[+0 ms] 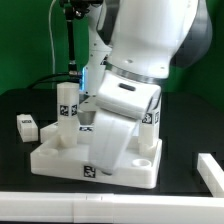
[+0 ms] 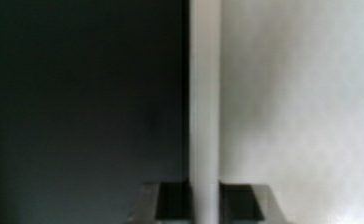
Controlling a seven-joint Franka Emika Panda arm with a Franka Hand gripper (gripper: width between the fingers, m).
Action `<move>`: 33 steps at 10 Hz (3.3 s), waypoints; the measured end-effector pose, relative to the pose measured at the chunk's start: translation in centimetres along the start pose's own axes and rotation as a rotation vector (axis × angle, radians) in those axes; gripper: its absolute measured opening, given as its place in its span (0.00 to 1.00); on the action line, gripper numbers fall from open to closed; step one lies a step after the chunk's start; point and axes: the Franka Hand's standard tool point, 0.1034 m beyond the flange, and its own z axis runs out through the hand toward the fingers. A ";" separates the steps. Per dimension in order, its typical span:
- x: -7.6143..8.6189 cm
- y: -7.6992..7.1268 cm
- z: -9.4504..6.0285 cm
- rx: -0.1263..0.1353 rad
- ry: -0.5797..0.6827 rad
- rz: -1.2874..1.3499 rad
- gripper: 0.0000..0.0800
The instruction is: Assemble desk
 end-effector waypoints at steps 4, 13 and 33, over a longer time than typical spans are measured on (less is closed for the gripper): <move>3.2 1.6 -0.7 0.009 -0.005 -0.048 0.08; 5.9 2.7 -1.6 -0.015 -0.020 -0.202 0.08; 2.4 7.7 -8.8 -0.055 -0.057 -0.093 0.81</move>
Offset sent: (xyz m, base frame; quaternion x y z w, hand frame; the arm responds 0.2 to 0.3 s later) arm 0.0000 0.0000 0.0000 0.0000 0.0000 0.0000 1.0000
